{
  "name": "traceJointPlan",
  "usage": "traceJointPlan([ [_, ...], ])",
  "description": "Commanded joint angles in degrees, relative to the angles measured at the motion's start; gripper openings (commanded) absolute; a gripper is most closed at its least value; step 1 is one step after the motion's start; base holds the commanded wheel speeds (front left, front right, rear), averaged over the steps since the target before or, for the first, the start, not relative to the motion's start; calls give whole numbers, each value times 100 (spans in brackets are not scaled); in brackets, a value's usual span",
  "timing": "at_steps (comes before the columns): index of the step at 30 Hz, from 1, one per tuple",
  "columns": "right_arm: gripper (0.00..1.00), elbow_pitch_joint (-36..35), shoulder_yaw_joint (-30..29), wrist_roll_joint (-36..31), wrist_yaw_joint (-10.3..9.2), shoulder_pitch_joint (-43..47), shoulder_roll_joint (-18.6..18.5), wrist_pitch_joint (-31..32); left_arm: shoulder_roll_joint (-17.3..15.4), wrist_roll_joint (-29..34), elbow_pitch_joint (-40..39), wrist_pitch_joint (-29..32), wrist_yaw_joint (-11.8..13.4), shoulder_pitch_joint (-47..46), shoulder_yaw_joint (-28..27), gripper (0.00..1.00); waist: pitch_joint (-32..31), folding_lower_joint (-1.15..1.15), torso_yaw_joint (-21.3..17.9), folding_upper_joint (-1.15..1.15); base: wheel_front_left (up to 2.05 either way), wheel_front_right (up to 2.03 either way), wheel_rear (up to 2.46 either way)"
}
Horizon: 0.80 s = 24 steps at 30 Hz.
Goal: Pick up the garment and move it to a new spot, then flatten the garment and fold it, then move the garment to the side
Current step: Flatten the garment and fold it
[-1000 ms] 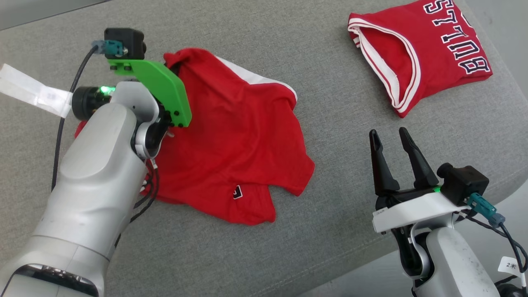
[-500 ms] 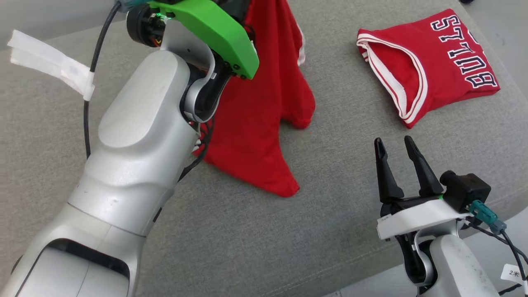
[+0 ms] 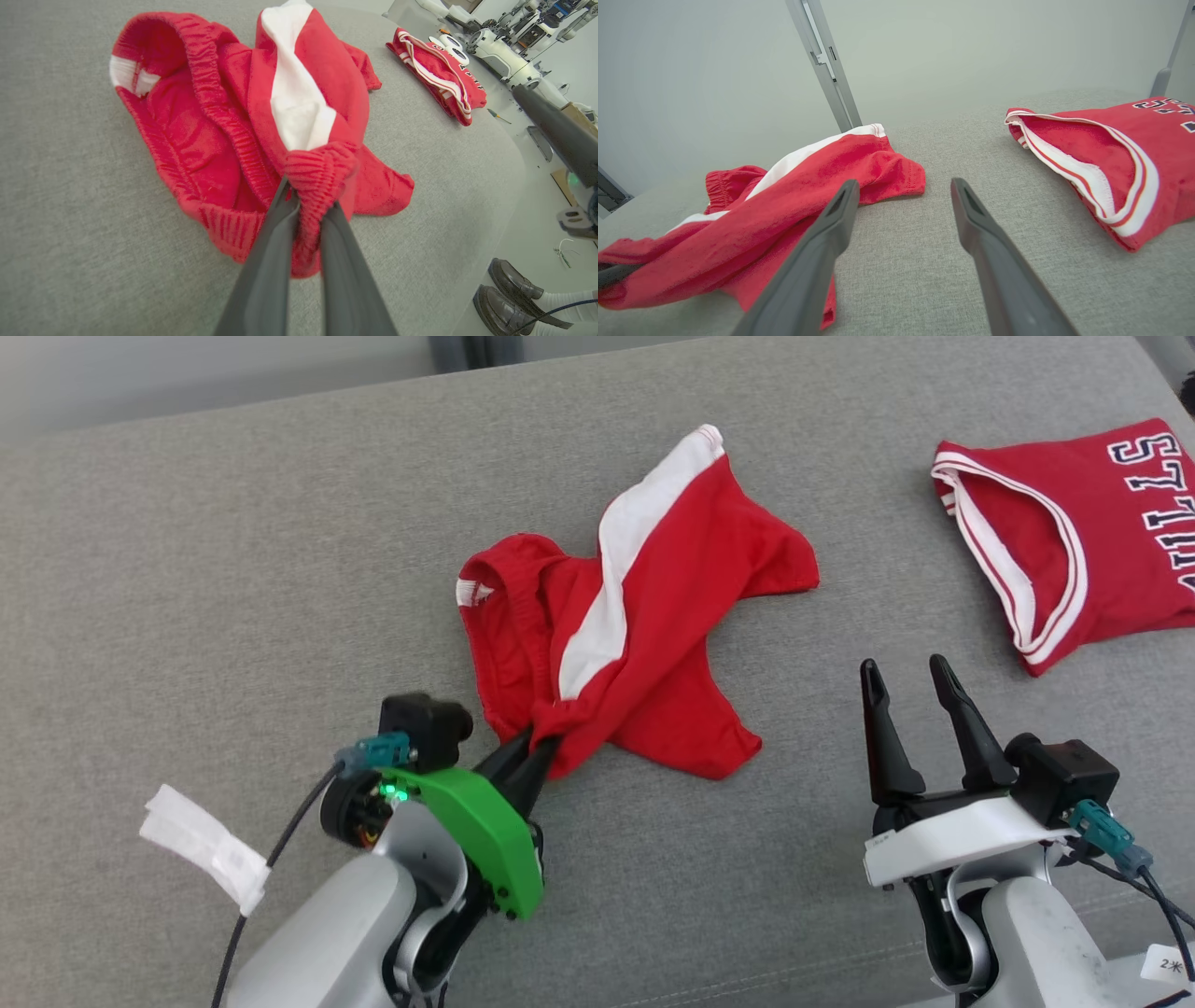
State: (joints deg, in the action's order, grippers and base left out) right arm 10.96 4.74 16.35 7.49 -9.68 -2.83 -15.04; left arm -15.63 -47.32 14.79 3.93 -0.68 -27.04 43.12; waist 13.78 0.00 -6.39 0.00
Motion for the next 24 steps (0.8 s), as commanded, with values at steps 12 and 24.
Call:
traceJointPlan([
  [12, 100, -118, -18, -150, 0, -41, -13, 167, -472, 582, 498, -375, 559, 454, 156, 100, -95, 0, 612, 0, 0, 0, 0],
  [24, 100, -230, -200, -259, 0, 188, -12, 287, -305, 21, 742, -1437, 411, 818, -478, 100, -423, 0, 686, 0, 0, 0, 0],
])
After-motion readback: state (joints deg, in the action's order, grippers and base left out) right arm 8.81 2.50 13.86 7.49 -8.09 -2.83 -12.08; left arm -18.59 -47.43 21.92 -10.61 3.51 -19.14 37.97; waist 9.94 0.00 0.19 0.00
